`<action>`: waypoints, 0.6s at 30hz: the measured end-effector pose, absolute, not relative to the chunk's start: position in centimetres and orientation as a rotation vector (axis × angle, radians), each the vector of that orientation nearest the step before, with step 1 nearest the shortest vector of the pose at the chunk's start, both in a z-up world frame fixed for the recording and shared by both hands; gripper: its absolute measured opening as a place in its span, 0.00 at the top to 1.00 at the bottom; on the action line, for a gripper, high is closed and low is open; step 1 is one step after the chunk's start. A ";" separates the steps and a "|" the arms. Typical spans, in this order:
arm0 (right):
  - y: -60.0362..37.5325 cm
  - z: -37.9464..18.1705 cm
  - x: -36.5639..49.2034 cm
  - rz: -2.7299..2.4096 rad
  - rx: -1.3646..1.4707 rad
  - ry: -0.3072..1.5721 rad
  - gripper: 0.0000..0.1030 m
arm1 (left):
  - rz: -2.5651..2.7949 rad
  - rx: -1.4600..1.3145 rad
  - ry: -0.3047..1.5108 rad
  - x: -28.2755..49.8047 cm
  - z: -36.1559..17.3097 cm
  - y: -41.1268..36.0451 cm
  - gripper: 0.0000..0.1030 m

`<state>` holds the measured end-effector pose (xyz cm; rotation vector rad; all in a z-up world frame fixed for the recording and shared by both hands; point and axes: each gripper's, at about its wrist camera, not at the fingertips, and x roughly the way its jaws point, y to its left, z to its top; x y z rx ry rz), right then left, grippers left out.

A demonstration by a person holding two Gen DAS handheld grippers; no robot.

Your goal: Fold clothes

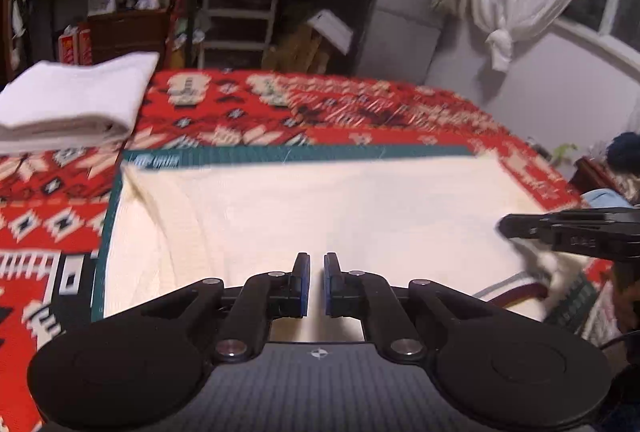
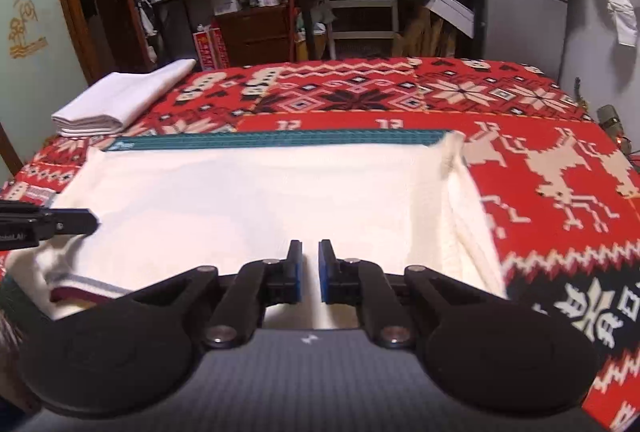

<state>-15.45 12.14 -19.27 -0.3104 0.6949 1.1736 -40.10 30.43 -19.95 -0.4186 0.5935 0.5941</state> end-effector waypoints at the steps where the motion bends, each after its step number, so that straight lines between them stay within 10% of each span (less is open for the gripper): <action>1: 11.7 -19.3 -15.1 1.161 -0.309 0.696 0.93 | 0.606 -0.430 0.596 -40.6 -20.1 30.6 0.93; 18: 10.0 -18.3 -16.4 1.205 -0.324 0.734 0.89 | 0.536 -0.476 0.647 -41.0 -19.4 28.6 0.94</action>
